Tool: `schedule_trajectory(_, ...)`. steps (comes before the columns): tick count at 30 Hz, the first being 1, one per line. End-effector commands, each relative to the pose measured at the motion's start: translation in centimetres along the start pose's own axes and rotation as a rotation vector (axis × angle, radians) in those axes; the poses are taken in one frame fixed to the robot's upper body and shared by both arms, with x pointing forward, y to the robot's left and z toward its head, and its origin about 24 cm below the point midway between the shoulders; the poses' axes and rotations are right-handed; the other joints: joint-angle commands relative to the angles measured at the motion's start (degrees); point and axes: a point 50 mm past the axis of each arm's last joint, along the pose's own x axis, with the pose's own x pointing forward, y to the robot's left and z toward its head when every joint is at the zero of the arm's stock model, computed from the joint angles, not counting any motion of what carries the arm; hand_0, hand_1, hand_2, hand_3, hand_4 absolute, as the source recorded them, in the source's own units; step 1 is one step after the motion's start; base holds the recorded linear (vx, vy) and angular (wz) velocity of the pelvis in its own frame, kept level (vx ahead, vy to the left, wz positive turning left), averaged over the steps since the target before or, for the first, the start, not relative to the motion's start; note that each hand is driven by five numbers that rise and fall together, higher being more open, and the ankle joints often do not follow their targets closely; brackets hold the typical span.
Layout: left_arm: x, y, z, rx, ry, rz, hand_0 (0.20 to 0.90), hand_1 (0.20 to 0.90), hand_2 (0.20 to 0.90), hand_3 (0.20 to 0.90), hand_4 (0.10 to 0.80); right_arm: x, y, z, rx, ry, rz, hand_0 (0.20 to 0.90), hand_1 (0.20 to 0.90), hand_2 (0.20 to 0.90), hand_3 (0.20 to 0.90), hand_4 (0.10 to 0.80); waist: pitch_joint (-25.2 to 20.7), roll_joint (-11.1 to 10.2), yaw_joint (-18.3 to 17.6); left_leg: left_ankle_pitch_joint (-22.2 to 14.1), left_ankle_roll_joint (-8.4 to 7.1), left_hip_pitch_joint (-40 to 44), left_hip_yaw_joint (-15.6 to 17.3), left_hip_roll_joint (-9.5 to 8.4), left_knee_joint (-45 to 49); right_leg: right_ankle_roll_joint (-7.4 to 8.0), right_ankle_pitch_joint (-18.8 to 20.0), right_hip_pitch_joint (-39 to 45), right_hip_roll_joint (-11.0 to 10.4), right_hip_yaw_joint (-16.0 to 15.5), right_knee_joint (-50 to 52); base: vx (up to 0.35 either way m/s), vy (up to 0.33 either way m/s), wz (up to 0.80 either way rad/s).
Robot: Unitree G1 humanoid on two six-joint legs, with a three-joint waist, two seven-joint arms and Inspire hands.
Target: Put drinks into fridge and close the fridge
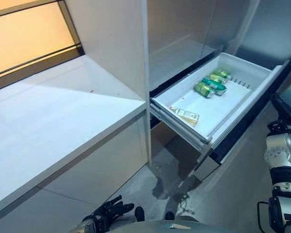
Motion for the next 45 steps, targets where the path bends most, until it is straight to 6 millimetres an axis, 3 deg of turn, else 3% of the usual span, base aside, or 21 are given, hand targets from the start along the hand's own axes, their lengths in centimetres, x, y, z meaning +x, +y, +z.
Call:
schedule_trajectory(1,-0.2,0.2,-0.2,0.020,0.007,0.009,0.900,0.900,0.900,0.900,0.800,0.9,2.9,5.3,0.186,-0.168,0.040,0.900,0.900,0.900,0.900,0.800,0.09,-2.99,3.24,-15.27,3.76,-6.11,-2.23,-3.35,17.03,-2.30,-2.46,-4.20,-1.82,-1.94,9.54,0.011,0.010,0.37)
schedule_trajectory(5,-0.3,0.6,-0.4,0.016,0.002,0.019,0.900,0.900,0.900,0.900,0.800,1.5,1.9,4.4,0.168,-0.076,-0.010,0.900,0.900,0.900,0.900,0.800,1.40,-2.51,4.16,-15.91,4.03,-9.22,-2.73,-3.90,20.73,-3.23,-3.87,-6.77,-2.09,-2.90,13.96,0.015,0.037,0.24)
schedule_trajectory(11,-0.4,0.8,-0.2,-0.017,-0.026,0.014,0.900,0.900,0.900,0.900,0.800,1.7,2.1,3.6,0.205,-0.014,-0.030,0.900,0.900,0.900,0.900,0.800,3.01,-1.79,5.06,-14.85,3.73,-10.94,-3.71,-4.31,21.12,-3.64,-4.83,-8.65,-2.19,-3.40,16.67,0.024,0.046,0.16)
schedule_trajectory(15,-0.5,0.9,-0.2,-0.023,-0.040,0.007,0.900,0.900,0.900,0.900,0.800,1.6,3.1,3.4,0.227,-0.001,0.018,0.900,0.900,0.900,0.900,0.800,3.85,-1.49,5.82,-13.97,3.55,-11.47,-4.55,-4.60,20.62,-3.71,-5.18,-9.42,-2.20,-3.90,17.76,0.008,0.031,0.10)
schedule_trajectory(27,-1.0,1.5,-1.6,-0.046,-0.029,0.012,0.900,0.900,0.900,0.900,0.800,-0.2,8.9,2.1,0.098,0.092,0.464,0.900,0.900,0.900,0.900,0.800,3.70,-0.95,8.57,-10.26,2.25,-8.99,-7.94,-4.63,15.17,-3.33,-5.35,-7.67,-2.83,-6.47,17.11,0.053,0.044,0.12)
schedule_trajectory(45,-1.9,2.9,-3.1,0.016,0.015,0.023,0.900,0.900,0.900,0.900,0.800,-0.2,12.0,4.3,0.061,0.014,0.470,0.900,0.900,0.900,0.900,0.800,2.48,-0.96,13.40,-5.33,0.41,-4.94,-13.27,-3.95,6.39,-1.74,-1.90,-2.09,-3.77,-10.97,7.12,0.051,0.013,0.22)
